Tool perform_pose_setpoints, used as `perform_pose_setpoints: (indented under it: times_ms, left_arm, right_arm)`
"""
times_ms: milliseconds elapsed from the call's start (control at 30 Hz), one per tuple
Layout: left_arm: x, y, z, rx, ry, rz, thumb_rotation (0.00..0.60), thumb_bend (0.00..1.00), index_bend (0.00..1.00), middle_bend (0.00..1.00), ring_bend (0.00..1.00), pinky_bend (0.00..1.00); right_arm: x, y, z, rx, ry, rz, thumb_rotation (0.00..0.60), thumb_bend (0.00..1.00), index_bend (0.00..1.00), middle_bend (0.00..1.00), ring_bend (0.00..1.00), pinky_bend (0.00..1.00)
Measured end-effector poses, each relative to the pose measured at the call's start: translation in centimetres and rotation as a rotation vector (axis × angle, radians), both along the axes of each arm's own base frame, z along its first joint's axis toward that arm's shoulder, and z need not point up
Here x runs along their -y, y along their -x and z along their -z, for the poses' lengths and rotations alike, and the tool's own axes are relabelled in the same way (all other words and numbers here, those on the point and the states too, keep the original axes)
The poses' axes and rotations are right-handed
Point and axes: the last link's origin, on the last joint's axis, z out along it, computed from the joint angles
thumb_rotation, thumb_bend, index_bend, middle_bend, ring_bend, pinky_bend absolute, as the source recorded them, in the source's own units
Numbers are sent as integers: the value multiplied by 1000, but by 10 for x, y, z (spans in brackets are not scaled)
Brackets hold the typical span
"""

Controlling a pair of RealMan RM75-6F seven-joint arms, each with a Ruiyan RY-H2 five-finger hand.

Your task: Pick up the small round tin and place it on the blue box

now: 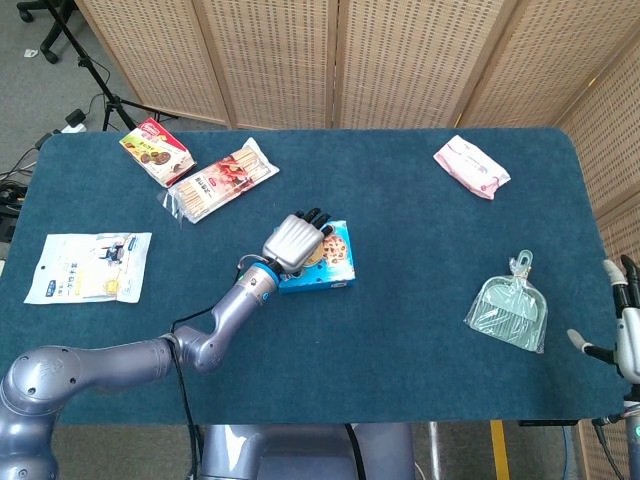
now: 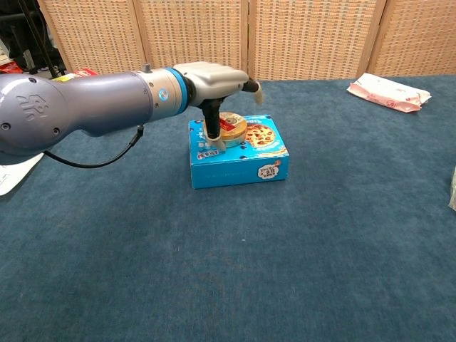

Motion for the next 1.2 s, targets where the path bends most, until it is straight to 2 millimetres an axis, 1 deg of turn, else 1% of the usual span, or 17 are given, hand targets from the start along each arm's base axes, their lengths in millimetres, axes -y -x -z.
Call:
perform_pose_setpoints:
  times_ms: [167, 267, 333, 400, 500, 533, 600, 700, 733, 800, 833, 900, 933, 1000, 1033, 1133, 1200]
  left_arm:
    - [2, -5, -5, 55, 5, 8, 600, 0, 0, 0, 0, 98]
    - [4, -8, -16, 105, -8, 21, 600, 0, 0, 0, 0, 64]
    - [4, -6, -31, 138, -30, 33, 600, 0, 0, 0, 0, 17]
    - [5, -1, -47, 163, -59, 39, 600, 0, 0, 0, 0, 1]
    - [8, 20, -79, 200, -123, 25, 600, 0, 0, 0, 0, 0]
    - [10, 33, -94, 216, -154, 6, 600, 0, 0, 0, 0, 0]
    - [16, 58, -112, 243, -200, -34, 600, 0, 0, 0, 0, 0]
    - [35, 106, -135, 293, -259, -117, 600, 0, 0, 0, 0, 0]
    - [44, 127, -144, 306, -280, -149, 600, 0, 0, 0, 0, 0]
    - [60, 156, -155, 313, -307, -193, 600, 0, 0, 0, 0, 0]
    - [71, 176, -162, 312, -324, -223, 600, 0, 0, 0, 0, 0]
    - [89, 203, -170, 313, -349, -265, 600, 0, 0, 0, 0, 0]
    - [101, 221, -175, 319, -367, -291, 600, 0, 0, 0, 0, 0]
    - [120, 247, -183, 335, -399, -335, 600, 0, 0, 0, 0, 0]
    - [133, 264, -188, 347, -418, -364, 600, 0, 0, 0, 0, 0]
    - [162, 299, -197, 368, -434, -422, 600, 0, 0, 0, 0, 0]
    - [176, 315, -204, 368, -435, -442, 600, 0, 0, 0, 0, 0]
  right_arm:
    - [0, -1, 1, -1, -2, -3, 600, 0, 0, 0, 0, 0]
    - [-1, -2, 2, -3, -3, -8, 600, 0, 0, 0, 0, 0]
    - [-1, -3, 2, -5, -3, -13, 600, 0, 0, 0, 0, 0]
    - [-2, -4, 2, -7, -3, -19, 600, 0, 0, 0, 0, 0]
    - [-3, -6, 2, -8, -4, -29, 600, 0, 0, 0, 0, 0]
    - [-3, -7, 3, -8, -5, -32, 600, 0, 0, 0, 0, 0]
    - [-4, -9, 4, -10, -10, -42, 600, 0, 0, 0, 0, 0]
    - [-5, -10, 5, -11, -18, -48, 600, 0, 0, 0, 0, 0]
    - [-5, -10, 6, -12, -21, -49, 600, 0, 0, 0, 0, 0]
    - [-6, -11, 7, -13, -27, -52, 600, 0, 0, 0, 0, 0]
    - [-6, -12, 8, -13, -30, -54, 600, 0, 0, 0, 0, 0]
    - [-7, -14, 9, -14, -34, -62, 600, 0, 0, 0, 0, 0]
    - [-8, -15, 9, -15, -35, -65, 600, 0, 0, 0, 0, 0]
    - [-10, -19, 11, -20, -38, -83, 600, 0, 0, 0, 0, 0]
    - [-11, -20, 11, -21, -40, -87, 600, 0, 0, 0, 0, 0]
    - [-13, -22, 14, -26, -47, -95, 600, 0, 0, 0, 0, 0]
    - [-13, -23, 16, -25, -55, -97, 600, 0, 0, 0, 0, 0]
